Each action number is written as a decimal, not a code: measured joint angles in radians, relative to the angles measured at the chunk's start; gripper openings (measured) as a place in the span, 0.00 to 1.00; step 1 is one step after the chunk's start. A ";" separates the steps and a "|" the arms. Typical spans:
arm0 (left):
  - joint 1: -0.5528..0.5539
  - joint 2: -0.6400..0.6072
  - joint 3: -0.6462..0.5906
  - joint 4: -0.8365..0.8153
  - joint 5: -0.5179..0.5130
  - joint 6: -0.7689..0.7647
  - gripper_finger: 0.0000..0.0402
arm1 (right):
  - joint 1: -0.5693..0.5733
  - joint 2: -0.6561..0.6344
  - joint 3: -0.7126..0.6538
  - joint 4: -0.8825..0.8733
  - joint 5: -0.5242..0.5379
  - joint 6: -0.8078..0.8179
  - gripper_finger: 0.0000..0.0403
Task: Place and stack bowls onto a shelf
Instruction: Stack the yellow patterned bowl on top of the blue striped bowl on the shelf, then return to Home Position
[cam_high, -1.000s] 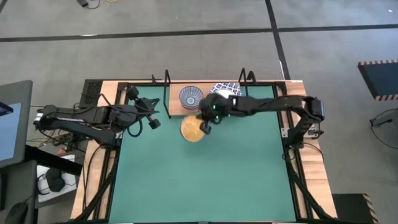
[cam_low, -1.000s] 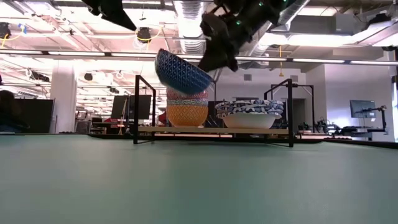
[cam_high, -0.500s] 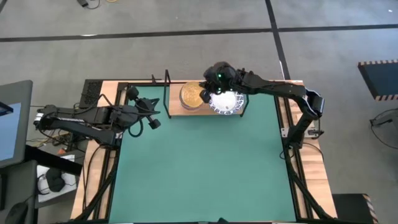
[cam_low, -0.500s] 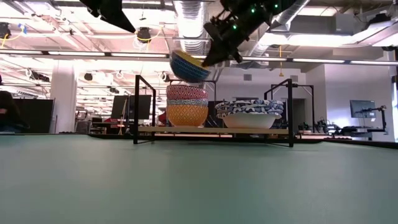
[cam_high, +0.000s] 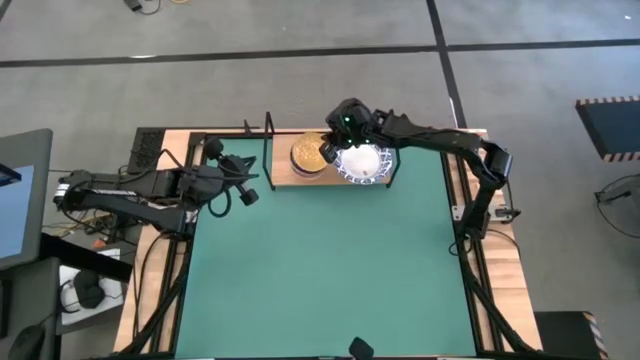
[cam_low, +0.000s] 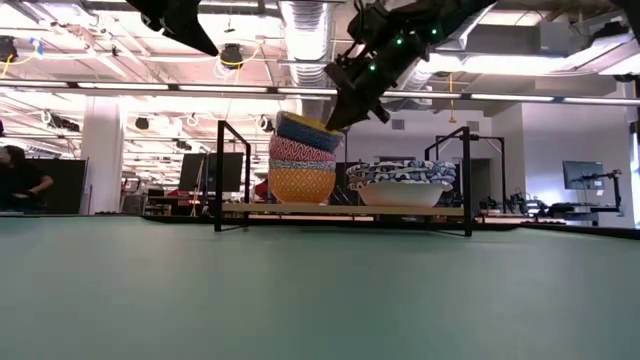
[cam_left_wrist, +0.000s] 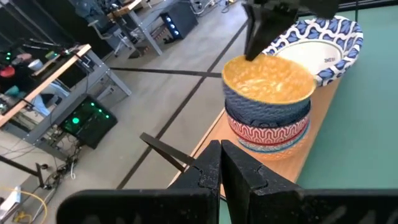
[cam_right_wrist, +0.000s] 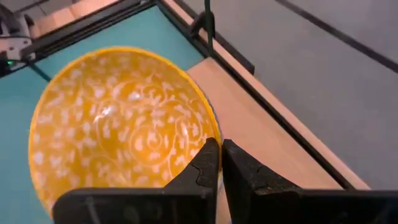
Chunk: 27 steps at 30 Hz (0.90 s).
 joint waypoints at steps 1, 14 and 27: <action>0.000 0.000 0.000 0.000 0.000 0.000 0.00 | 0.001 0.000 0.000 0.005 0.001 0.003 0.10; 0.000 0.000 0.000 0.001 0.003 0.000 0.00 | -0.005 -0.002 0.001 0.017 -0.084 0.005 0.51; 0.083 0.000 -0.013 0.102 0.242 0.058 0.00 | 0.051 -0.070 0.000 0.060 0.071 -0.047 0.55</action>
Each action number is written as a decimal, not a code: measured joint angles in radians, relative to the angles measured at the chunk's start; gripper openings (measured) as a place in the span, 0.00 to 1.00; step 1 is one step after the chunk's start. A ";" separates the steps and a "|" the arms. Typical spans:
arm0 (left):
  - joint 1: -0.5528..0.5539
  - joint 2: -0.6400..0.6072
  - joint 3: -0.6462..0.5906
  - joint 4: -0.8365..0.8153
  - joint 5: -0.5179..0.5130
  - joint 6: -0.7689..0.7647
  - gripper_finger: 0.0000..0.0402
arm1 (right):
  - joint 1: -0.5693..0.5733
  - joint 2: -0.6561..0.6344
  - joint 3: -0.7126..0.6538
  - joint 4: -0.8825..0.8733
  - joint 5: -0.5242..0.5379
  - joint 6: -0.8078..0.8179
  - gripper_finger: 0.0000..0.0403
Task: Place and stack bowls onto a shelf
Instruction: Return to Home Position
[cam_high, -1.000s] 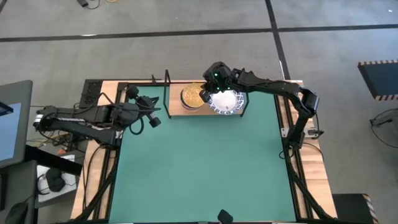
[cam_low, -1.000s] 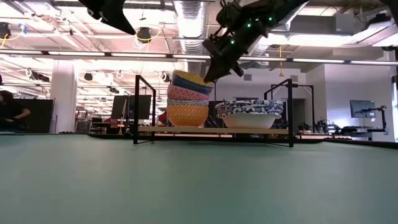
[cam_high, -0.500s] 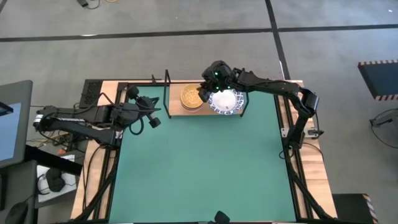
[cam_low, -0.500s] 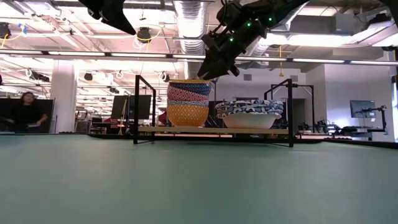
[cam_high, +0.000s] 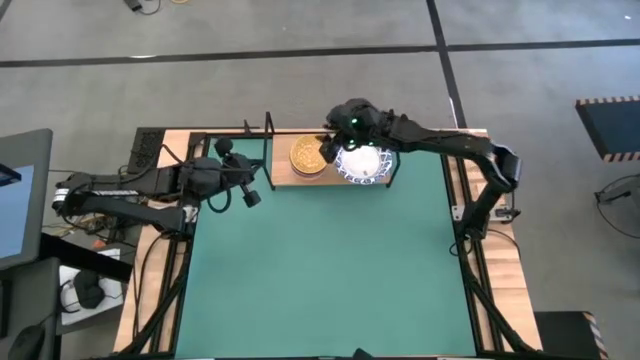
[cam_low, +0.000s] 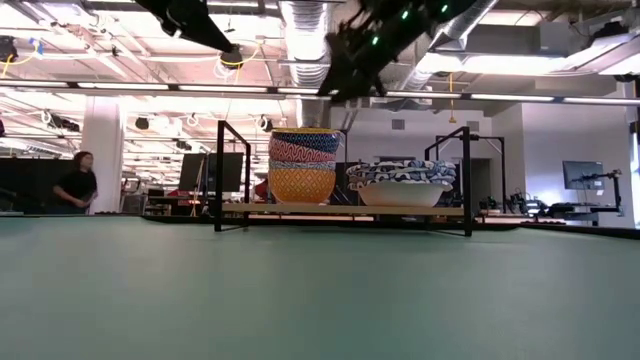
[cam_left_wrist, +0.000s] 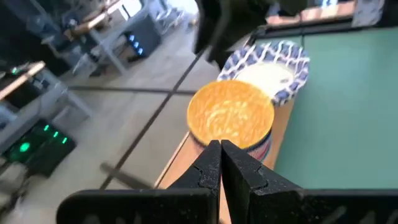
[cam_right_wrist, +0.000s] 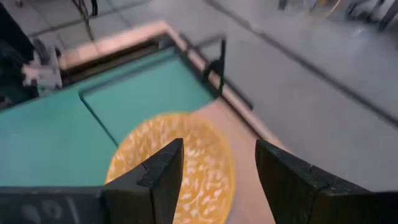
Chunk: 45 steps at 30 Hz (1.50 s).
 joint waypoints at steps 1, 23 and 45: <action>0.008 -0.002 -0.022 0.044 0.022 0.015 0.00 | 0.006 -0.022 0.001 -0.005 0.007 -0.011 0.55; 0.124 -0.261 -0.427 0.599 0.650 -0.037 0.00 | 0.482 -0.689 -0.749 0.463 0.078 -0.064 0.37; 0.094 -0.707 -0.675 0.658 0.647 -0.083 0.00 | 0.578 -0.995 -1.245 0.851 0.108 -0.090 0.29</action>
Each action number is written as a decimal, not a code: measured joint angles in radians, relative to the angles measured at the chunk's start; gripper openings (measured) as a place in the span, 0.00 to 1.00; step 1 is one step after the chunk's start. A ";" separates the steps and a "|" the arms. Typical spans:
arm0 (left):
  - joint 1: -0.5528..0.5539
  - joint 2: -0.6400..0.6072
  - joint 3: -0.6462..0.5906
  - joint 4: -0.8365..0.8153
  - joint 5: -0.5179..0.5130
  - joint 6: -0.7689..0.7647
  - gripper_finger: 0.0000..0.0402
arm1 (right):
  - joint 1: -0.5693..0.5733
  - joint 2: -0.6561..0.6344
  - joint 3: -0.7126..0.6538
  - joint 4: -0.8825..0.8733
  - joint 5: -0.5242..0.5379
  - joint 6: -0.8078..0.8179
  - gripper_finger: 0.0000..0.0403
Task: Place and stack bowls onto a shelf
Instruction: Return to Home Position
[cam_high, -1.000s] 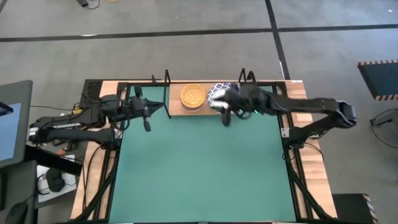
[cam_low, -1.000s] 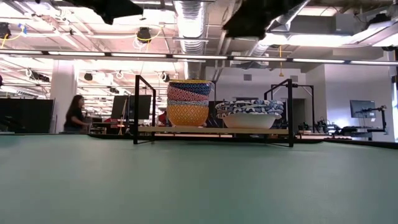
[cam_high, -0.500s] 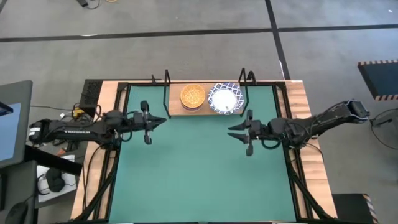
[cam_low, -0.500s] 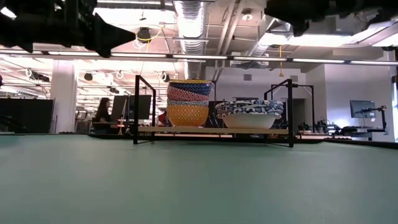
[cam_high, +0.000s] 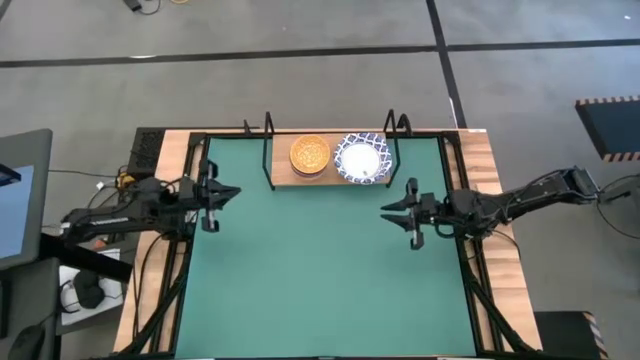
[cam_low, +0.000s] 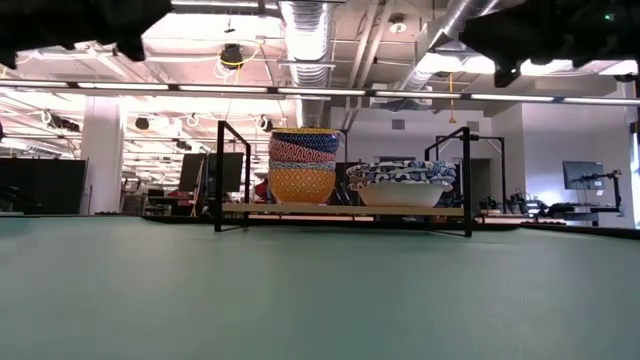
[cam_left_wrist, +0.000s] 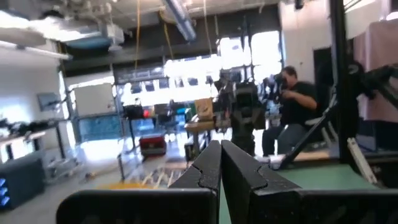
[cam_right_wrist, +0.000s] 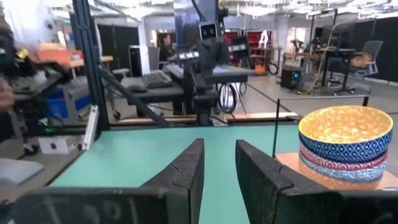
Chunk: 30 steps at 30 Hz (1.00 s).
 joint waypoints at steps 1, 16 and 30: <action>0.000 -0.041 0.000 -0.053 -0.009 0.000 0.00 | 0.001 -0.022 -0.012 -0.004 -0.001 0.000 0.29; 0.000 -0.194 -0.002 -0.384 -0.055 -0.049 0.00 | 0.011 -0.148 -0.142 -0.031 -0.006 0.106 0.29; 0.000 -0.194 0.074 -0.501 -0.035 -0.045 0.00 | 0.019 -0.280 -0.153 -0.146 -0.019 0.101 0.29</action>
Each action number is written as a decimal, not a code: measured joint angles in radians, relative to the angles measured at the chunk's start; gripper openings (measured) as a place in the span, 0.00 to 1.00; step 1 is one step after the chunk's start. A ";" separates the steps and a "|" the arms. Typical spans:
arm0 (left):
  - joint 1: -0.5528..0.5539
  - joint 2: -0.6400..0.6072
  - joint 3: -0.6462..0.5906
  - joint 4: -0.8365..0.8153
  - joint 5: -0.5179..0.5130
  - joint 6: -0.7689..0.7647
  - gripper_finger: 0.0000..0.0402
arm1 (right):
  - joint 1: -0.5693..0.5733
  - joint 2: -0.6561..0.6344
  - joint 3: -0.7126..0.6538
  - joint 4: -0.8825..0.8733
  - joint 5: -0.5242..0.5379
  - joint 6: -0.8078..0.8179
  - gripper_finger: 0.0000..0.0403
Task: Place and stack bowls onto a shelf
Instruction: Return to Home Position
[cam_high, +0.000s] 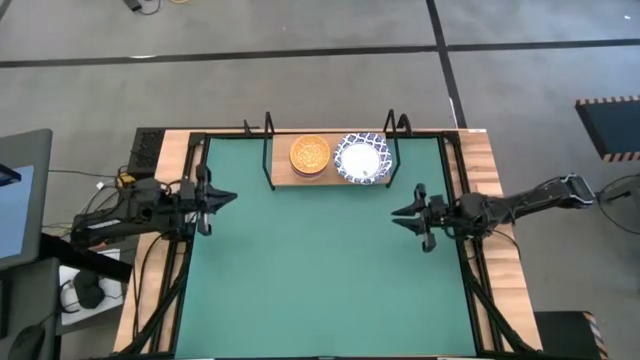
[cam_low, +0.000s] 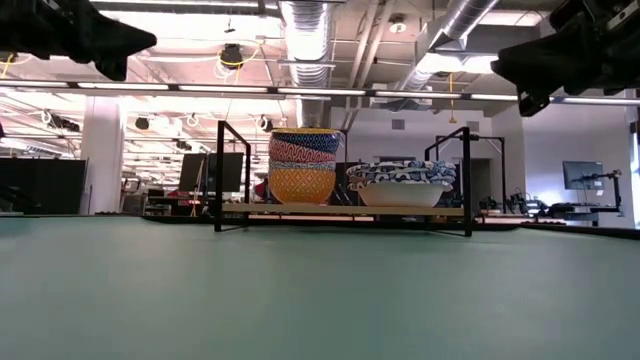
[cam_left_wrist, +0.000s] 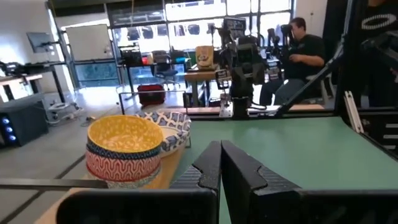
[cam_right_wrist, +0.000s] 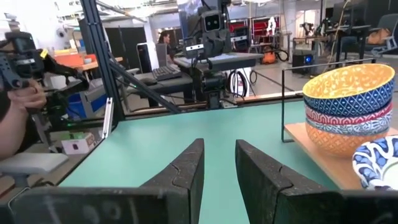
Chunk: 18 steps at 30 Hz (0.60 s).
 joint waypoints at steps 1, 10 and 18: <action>0.000 0.000 -0.004 0.002 0.003 0.001 0.00 | 0.000 -0.021 0.000 -0.020 0.000 0.001 0.29; 0.000 0.000 -0.071 0.070 -0.002 0.001 0.00 | 0.000 -0.176 0.000 -0.134 0.023 -0.034 0.29; 0.000 0.001 -0.186 0.278 0.004 -0.027 0.00 | 0.000 -0.219 0.000 -0.144 0.064 -0.041 0.29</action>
